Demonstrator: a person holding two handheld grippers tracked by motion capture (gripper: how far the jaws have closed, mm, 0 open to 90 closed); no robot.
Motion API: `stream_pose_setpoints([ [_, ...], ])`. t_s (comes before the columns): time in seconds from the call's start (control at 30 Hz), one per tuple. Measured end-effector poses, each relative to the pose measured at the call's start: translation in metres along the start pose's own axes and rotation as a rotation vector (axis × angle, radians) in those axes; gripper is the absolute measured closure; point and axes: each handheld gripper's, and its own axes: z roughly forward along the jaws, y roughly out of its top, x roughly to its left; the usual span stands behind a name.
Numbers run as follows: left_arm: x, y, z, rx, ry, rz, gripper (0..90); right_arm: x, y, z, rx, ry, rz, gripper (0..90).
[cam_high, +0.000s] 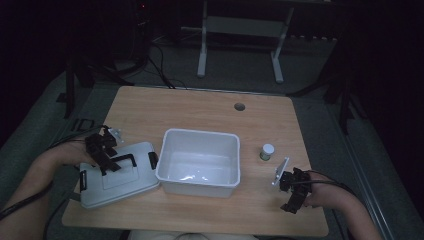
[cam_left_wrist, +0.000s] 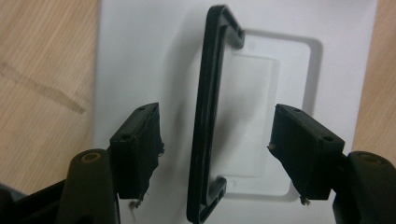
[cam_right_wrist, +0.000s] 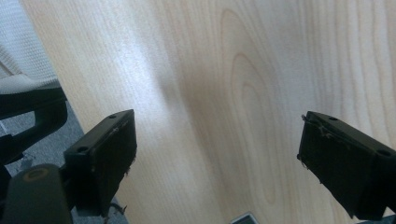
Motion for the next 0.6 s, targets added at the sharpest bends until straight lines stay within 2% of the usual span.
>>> stream_pose_setpoints([
  [0.07,0.000,-0.001,0.000,0.001,-0.005,-0.004,27.4,-0.005,0.000,-0.002,-0.003,-0.006,0.004,11.1],
  [0.13,0.000,-0.002,-0.001,-0.001,-0.011,-0.024,27.4,-0.007,0.000,-0.003,-0.011,-0.011,0.010,11.1],
  [0.2,0.000,-0.002,-0.002,-0.003,-0.011,-0.022,27.4,-0.018,0.001,-0.009,-0.038,-0.027,0.020,11.1],
  [0.37,-0.002,-0.002,-0.007,-0.013,0.000,-0.019,27.4,-0.031,0.005,-0.014,-0.053,-0.043,0.038,11.1],
  [0.4,-0.003,-0.002,-0.008,-0.016,0.003,-0.017,27.5,-0.038,0.007,-0.016,-0.072,-0.041,0.047,11.0],
  [0.43,-0.003,-0.002,-0.008,-0.021,0.001,-0.017,27.5,-0.038,0.007,-0.016,-0.072,-0.041,0.047,11.0],
  [0.53,-0.003,-0.001,-0.008,-0.013,0.001,-0.014,27.5,-0.052,0.012,-0.019,-0.077,-0.049,0.060,11.0],
  [0.6,-0.003,-0.001,-0.008,-0.013,0.002,-0.015,27.5,-0.055,0.014,-0.019,-0.075,-0.054,0.061,11.0],
])
